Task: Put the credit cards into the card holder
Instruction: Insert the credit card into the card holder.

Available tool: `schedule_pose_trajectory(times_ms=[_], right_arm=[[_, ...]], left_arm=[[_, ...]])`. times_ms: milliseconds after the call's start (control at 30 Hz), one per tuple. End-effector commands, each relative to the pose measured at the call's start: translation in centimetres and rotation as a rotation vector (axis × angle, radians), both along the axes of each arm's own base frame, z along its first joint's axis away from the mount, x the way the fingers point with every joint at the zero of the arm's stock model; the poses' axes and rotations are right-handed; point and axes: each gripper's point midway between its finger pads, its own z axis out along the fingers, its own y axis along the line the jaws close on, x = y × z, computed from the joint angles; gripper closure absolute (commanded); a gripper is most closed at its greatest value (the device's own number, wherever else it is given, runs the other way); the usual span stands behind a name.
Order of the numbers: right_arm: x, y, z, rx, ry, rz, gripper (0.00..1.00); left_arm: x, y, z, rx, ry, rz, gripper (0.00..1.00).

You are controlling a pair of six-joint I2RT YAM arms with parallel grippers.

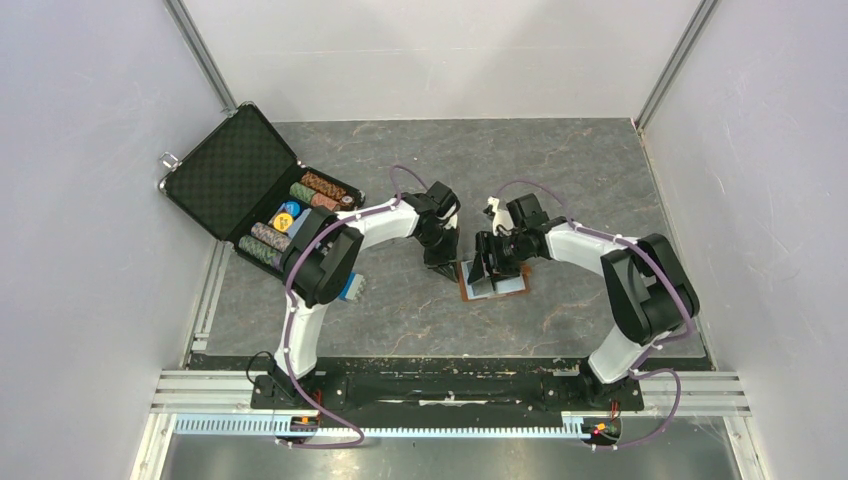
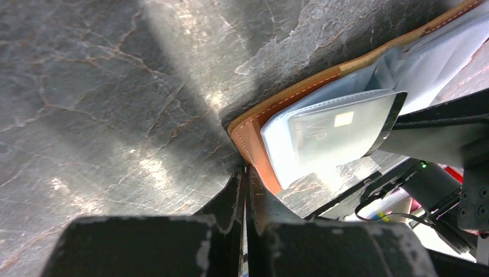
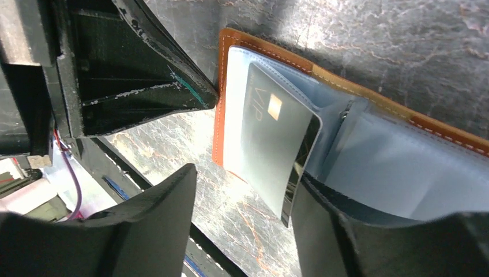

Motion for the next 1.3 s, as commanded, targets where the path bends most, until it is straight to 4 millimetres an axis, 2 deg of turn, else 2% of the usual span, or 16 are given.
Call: schedule_pose_trajectory(times_ms=[0, 233, 367, 433, 567, 600, 667, 833, 967, 1133, 1267], right_arm=[[0.1, -1.8, 0.5, -0.109, -0.062, 0.018, 0.35], [0.1, -1.9, 1.5, -0.119, -0.094, 0.037, 0.28], [0.3, -1.6, 1.7, -0.113, -0.094, 0.042, 0.30], [0.4, -1.8, 1.6, -0.127, -0.087, 0.041, 0.40], [0.3, -2.3, 1.1, -0.167, -0.073, 0.048, 0.78], [0.4, -2.5, 1.0, -0.181, -0.075, 0.049, 0.81], [0.4, -2.8, 0.7, -0.210, -0.082, 0.058, 0.81], [-0.3, -2.4, -0.2, -0.182, -0.053, 0.073, 0.72], [-1.0, -0.6, -0.3, -0.067, -0.013, 0.077, 0.63], [-1.7, 1.4, 0.3, 0.070, 0.045, 0.072, 0.59], [-1.4, 0.8, 0.4, 0.030, 0.023, 0.073, 0.55]], left_arm=[[0.3, -1.8, 0.6, -0.046, -0.039, -0.053, 0.97], [0.7, -2.0, 1.3, -0.056, -0.059, -0.054, 0.95], [1.0, -2.2, 1.9, -0.072, -0.075, -0.053, 0.92], [0.9, -2.4, 2.1, -0.080, -0.072, -0.053, 0.92], [0.8, -2.6, 2.3, -0.097, -0.069, -0.059, 0.92], [0.8, -2.7, 2.3, -0.099, -0.067, -0.058, 0.92], [0.8, -2.7, 2.3, -0.103, -0.066, -0.059, 0.92], [0.6, -3.4, 2.6, -0.139, -0.048, -0.059, 0.92], [0.4, -3.6, 2.6, -0.146, -0.042, -0.064, 0.92], [0.5, -3.6, 2.9, -0.149, -0.051, -0.064, 0.92], [1.1, -3.3, 3.8, -0.135, -0.105, -0.062, 0.92]])
